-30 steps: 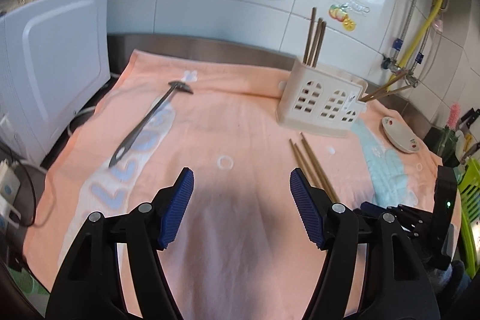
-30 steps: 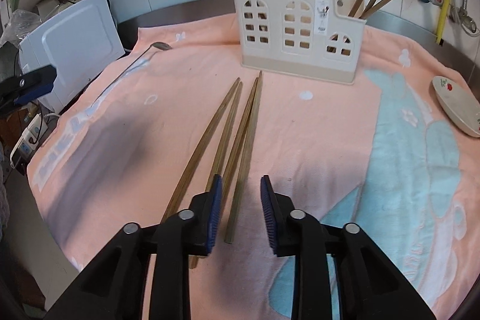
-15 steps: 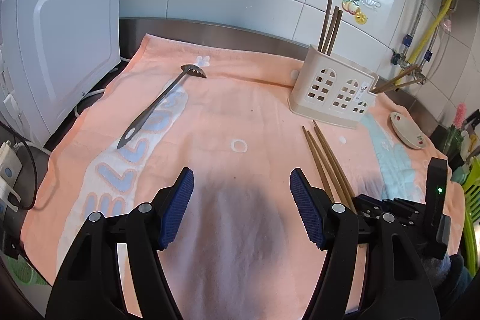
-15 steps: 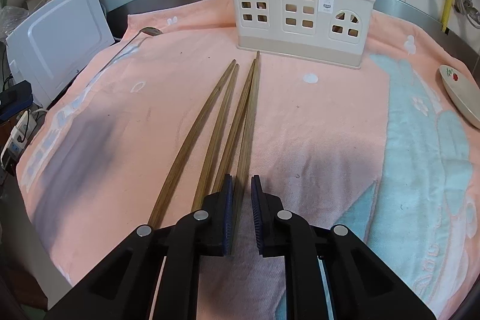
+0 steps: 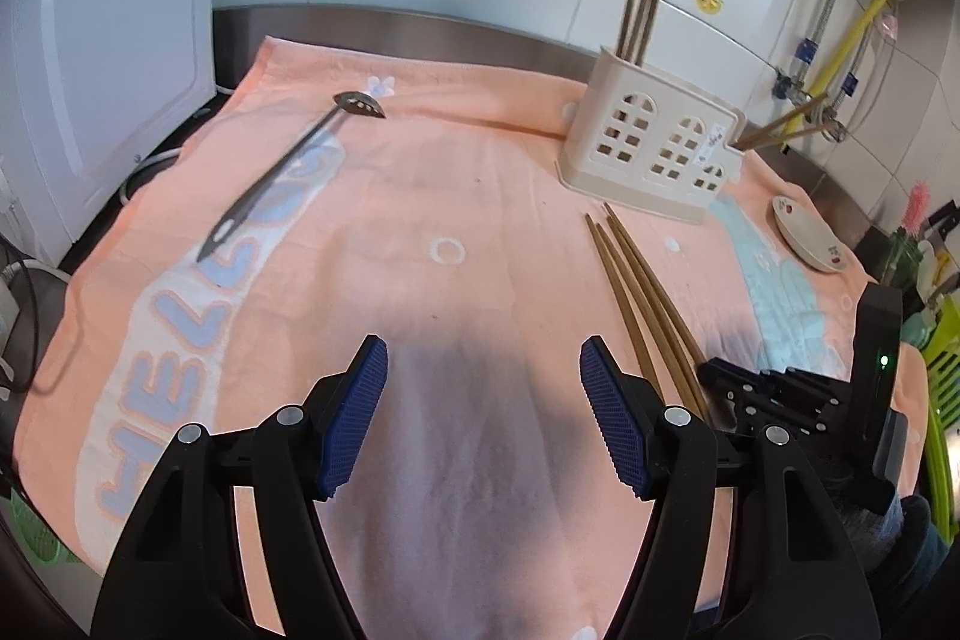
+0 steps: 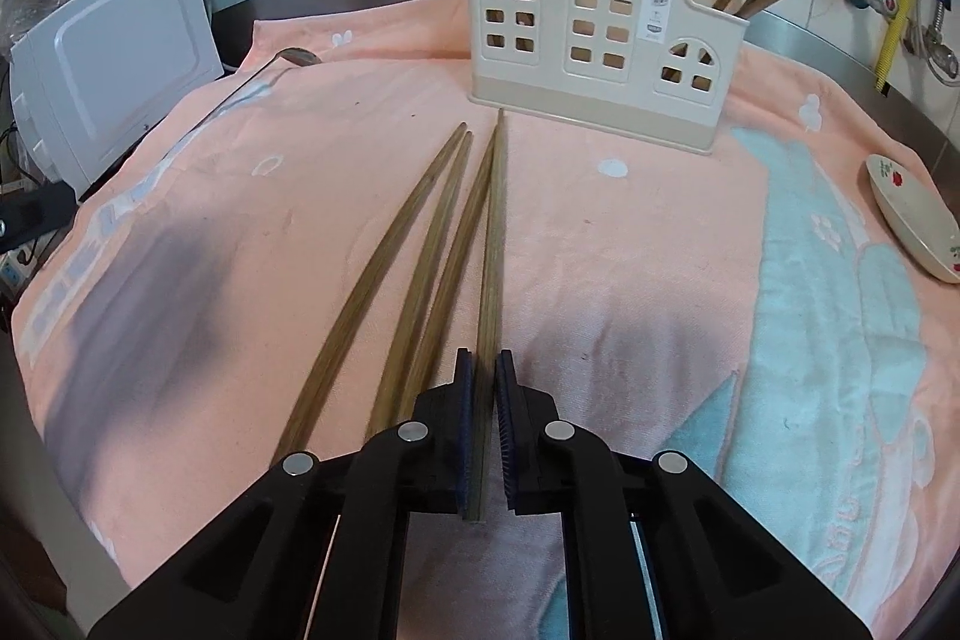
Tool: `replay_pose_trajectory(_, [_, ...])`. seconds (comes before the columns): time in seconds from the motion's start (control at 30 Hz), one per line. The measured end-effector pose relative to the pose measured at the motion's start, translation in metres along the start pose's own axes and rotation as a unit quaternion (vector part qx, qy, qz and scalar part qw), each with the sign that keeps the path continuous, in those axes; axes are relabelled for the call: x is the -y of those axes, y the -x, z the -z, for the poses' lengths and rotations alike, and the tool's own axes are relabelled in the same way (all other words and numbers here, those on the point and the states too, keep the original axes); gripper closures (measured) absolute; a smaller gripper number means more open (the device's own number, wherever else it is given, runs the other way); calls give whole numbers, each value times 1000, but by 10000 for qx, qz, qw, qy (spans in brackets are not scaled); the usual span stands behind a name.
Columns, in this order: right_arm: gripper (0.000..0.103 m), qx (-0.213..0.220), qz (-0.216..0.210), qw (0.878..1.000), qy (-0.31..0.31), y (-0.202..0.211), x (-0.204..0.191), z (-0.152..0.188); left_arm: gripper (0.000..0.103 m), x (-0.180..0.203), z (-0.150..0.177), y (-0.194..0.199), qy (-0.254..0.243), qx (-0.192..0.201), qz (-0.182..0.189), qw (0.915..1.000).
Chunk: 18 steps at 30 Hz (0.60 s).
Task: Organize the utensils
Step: 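Move both tools down toward the remaining chopsticks on the towel, then grasp a chopstick with the right tool while the left tool grasps another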
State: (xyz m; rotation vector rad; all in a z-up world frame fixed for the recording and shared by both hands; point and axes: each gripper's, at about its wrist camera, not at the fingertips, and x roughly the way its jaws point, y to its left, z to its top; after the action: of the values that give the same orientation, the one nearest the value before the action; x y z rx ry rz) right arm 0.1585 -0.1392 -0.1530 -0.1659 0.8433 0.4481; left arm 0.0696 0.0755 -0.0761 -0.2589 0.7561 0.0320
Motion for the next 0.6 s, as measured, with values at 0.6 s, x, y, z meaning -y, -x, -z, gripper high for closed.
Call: replay_pose_trajectory(0.6, [96,883,80,9958,-242,84,33,-8,47,78,30,-56,-474,-698,690,9940])
